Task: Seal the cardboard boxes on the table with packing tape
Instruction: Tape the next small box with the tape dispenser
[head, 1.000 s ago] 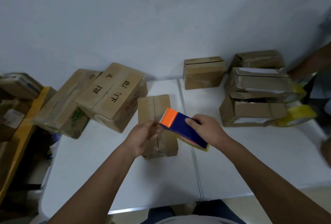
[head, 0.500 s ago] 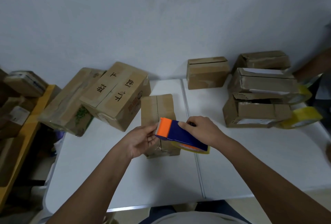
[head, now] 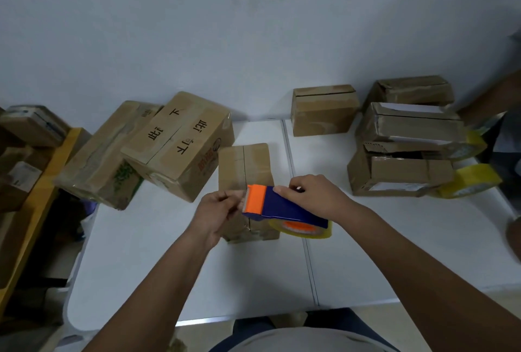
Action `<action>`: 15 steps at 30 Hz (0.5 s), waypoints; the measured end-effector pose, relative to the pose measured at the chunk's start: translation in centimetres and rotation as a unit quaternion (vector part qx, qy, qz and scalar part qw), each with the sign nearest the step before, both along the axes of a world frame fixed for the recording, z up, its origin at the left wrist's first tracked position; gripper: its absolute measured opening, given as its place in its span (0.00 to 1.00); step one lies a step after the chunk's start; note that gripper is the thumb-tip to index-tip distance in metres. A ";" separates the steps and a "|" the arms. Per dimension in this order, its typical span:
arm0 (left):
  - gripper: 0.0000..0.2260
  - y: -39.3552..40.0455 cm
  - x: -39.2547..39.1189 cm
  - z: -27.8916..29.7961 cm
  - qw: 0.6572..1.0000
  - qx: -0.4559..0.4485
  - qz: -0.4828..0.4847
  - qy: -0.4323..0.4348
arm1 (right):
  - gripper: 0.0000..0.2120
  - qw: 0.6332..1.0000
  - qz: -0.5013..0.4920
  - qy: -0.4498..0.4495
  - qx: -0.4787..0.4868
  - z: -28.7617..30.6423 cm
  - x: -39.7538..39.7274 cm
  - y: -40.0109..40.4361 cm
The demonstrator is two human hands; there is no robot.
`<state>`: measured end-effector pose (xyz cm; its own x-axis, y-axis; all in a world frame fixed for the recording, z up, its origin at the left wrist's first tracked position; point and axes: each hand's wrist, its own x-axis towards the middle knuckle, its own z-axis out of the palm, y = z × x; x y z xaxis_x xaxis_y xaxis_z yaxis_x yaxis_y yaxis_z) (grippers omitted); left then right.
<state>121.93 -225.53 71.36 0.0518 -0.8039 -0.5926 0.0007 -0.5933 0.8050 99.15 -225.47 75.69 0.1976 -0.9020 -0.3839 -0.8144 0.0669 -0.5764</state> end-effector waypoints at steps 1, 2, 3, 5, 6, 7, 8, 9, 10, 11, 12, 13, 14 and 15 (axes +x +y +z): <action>0.05 -0.1 0.7 0.1 1.000 -0.006 0.017 0.012 | 0.23 1.000 0.010 0.006 0.008 0.0 -0.3 -0.1; 0.05 -0.2 1.8 0.1 0.999 -0.011 0.034 0.018 | 0.24 1.000 0.015 0.012 0.015 -0.1 -0.7 -0.1; 0.06 -0.3 3.1 0.1 0.998 -0.014 0.053 0.018 | 0.24 0.999 0.019 0.018 0.021 -0.3 -1.2 -0.1; 0.06 0.0 6.5 -0.3 0.994 -0.011 0.106 0.005 | 0.25 0.998 0.032 0.039 0.029 -0.7 -2.4 0.0; 0.06 0.4 8.0 -0.7 0.991 -0.004 0.131 -0.005 | 0.26 0.997 0.042 0.054 0.033 -0.9 -3.1 0.0; 0.05 1.0 9.2 -1.1 0.990 0.006 0.143 -0.013 | 0.26 0.995 0.051 0.071 0.039 -1.2 -3.7 -0.1; 0.05 1.7 9.8 -1.6 0.989 0.017 0.145 -0.016 | 0.26 0.993 0.058 0.087 0.047 -1.4 -4.3 -0.1; 0.05 2.5 9.9 -2.1 0.989 0.029 0.142 -0.015 | 0.27 0.992 0.063 0.100 0.053 -1.8 -4.8 -0.2; 0.06 3.4 9.7 -2.6 0.989 0.039 0.142 -0.014 | 0.28 0.990 0.065 0.113 0.057 -2.1 -5.2 -0.3; 0.06 4.0 9.3 -3.1 0.988 0.047 0.147 -0.011 | 0.29 0.988 0.065 0.123 0.059 -2.4 -5.4 -0.3; 0.06 4.6 8.8 -3.5 0.987 0.052 0.154 -0.007 | 0.30 0.988 0.060 0.131 0.059 -2.7 -5.6 -0.4; 0.05 5.0 8.3 -3.8 0.985 0.056 0.163 -0.004 | 0.32 0.987 0.053 0.139 0.057 -3.1 -5.7 -0.3; 0.05 5.3 8.0 -4.0 0.983 0.059 0.173 -0.001 | 0.33 0.987 0.046 0.148 0.051 -3.4 -5.7 -0.3; 0.06 5.4 7.6 -4.2 0.982 0.062 0.181 -0.001 | 0.34 0.986 0.039 0.158 0.044 -3.6 -5.7 -0.2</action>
<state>129.58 -220.11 67.13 0.3214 -0.6548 -0.6841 0.2286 -0.6475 0.7270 93.43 -225.65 72.07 0.1231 -0.8493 -0.5134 -0.9572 0.0349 -0.2873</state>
